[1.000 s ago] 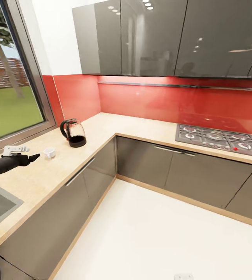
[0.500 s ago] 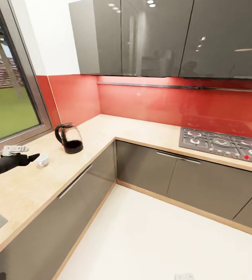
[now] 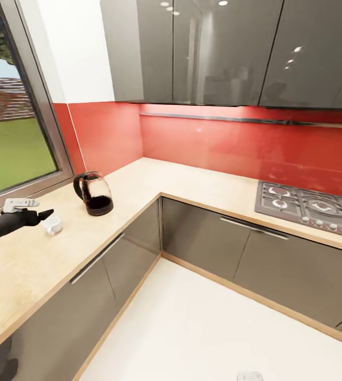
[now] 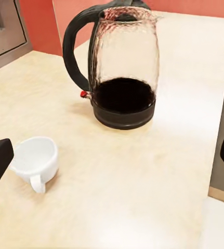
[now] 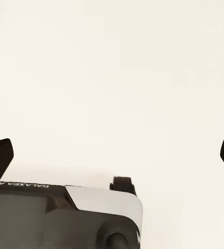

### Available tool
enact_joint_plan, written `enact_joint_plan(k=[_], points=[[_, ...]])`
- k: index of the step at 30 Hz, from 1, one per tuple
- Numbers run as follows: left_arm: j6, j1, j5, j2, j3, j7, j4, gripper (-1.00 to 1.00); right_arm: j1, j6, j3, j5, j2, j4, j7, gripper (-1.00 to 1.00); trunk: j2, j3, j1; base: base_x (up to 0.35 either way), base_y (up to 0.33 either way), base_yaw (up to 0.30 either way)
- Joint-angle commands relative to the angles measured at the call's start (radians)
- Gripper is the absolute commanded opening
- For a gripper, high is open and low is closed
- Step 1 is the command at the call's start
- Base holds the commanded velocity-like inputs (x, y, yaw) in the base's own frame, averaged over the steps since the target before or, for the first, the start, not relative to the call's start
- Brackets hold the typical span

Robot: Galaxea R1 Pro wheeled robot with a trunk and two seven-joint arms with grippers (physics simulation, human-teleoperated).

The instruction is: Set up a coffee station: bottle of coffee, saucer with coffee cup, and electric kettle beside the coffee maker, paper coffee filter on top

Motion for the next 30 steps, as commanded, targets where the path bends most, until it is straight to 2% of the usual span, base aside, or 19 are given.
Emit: enact_joint_plan(k=[1,19,26,30], points=[[0.008,-0.001,0.000,0.000,0.002,-0.005,0.000,1.00,-0.001,-0.003,0.008,-0.009,0.000,0.001,-0.001,1.00,-0.002,-0.002,0.001,0.285,-0.145,0.156],[0.006,-0.001,0.002,-0.002,0.002,-0.008,0.012,1.00,-0.001,-0.003,0.008,-0.008,-0.001,0.002,-0.001,1.00,-0.002,-0.002,0.001,0.330,-0.032,0.006],[0.004,-0.001,0.002,-0.007,0.000,-0.007,0.030,1.00,-0.001,-0.003,0.009,-0.007,-0.001,0.005,-0.001,1.00,-0.002,-0.002,0.001,0.338,0.094,0.000],[-0.012,-0.001,0.000,-0.009,0.000,-0.007,0.067,1.00,-0.001,-0.003,0.010,-0.006,-0.001,0.007,-0.001,1.00,-0.002,-0.002,0.001,0.308,0.099,0.000]])
